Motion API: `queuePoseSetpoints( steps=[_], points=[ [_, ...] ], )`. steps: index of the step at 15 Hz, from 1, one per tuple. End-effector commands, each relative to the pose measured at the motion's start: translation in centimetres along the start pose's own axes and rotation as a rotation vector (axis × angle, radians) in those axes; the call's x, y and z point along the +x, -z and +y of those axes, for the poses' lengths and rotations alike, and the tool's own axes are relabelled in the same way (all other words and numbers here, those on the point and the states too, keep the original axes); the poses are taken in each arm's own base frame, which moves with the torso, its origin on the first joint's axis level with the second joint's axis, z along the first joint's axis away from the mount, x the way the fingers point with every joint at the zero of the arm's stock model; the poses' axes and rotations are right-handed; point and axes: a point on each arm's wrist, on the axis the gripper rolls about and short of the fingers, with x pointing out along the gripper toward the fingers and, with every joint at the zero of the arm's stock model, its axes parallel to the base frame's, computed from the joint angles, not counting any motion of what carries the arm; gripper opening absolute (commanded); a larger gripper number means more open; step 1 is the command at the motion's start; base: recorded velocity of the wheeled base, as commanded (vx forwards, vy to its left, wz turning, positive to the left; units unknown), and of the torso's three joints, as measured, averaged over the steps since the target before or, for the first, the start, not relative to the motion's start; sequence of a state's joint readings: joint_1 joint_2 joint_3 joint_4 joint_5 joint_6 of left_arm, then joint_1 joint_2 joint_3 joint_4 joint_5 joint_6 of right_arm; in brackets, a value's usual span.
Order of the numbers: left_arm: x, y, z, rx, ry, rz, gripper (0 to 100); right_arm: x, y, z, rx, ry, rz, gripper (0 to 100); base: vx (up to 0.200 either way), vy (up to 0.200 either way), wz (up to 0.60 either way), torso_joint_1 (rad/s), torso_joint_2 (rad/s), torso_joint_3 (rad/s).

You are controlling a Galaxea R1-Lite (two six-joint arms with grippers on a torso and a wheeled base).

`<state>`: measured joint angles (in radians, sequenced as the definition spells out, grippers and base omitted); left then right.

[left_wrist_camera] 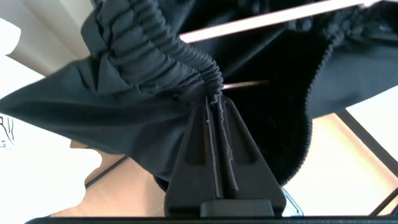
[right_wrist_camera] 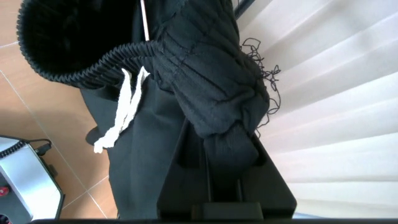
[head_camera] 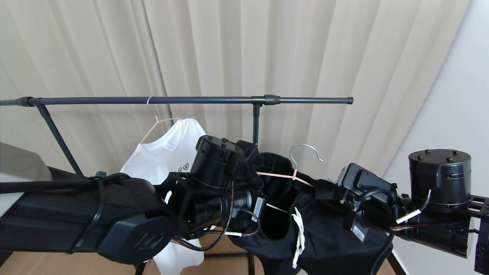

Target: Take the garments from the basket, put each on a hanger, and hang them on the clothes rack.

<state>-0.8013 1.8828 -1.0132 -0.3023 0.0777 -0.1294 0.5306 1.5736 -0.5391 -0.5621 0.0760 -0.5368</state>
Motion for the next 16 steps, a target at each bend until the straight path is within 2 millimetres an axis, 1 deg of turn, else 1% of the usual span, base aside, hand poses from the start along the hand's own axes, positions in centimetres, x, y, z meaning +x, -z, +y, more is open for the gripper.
queuePoseSetpoints(
  steps=[1,4,5,9,11,12,14,16],
  points=[
    [0.7,0.3,-0.1,0.002,-0.013,0.012,0,-0.3,-0.1,0.0,-0.001,0.004,-0.008,0,0.0,0.0,0.0,0.0,0.0,0.0],
    [1.6,0.1,-0.3,-0.009,-0.057,-0.008,0,-0.7,-0.3,0.3,-0.008,-0.005,-0.023,0,0.0,0.0,0.0,0.0,0.0,0.0],
    [1.8,-0.1,-0.6,-0.016,-0.056,-0.023,100,-0.7,-0.4,0.3,-0.009,-0.005,-0.025,0,0.0,0.0,0.0,0.0,0.0,0.0],
    [1.4,0.0,-1.4,-0.004,-0.047,-0.027,100,-0.7,-0.4,0.3,-0.009,-0.003,-0.026,0,0.0,0.0,0.0,0.0,0.0,0.0],
    [-0.4,0.0,-1.9,0.012,-0.046,-0.043,100,-0.6,-0.4,0.3,-0.008,-0.004,-0.025,0,0.0,0.0,0.0,0.0,0.0,0.0],
    [-0.8,0.1,-2.1,0.015,-0.041,-0.045,100,-0.6,-0.4,0.3,-0.008,-0.004,-0.025,0,0.0,0.0,0.0,0.0,0.0,0.0],
    [-2.8,0.5,-2.0,0.021,-0.033,-0.051,100,-0.6,-0.4,0.2,-0.007,-0.002,-0.023,0,0.0,0.0,0.0,0.0,0.0,0.0],
    [-4.3,0.8,-1.9,0.03,-0.028,-0.061,100,-0.5,-0.4,0.2,-0.006,-0.006,-0.026,0,0.0,0.0,0.0,0.0,0.0,0.0]
  ],
)
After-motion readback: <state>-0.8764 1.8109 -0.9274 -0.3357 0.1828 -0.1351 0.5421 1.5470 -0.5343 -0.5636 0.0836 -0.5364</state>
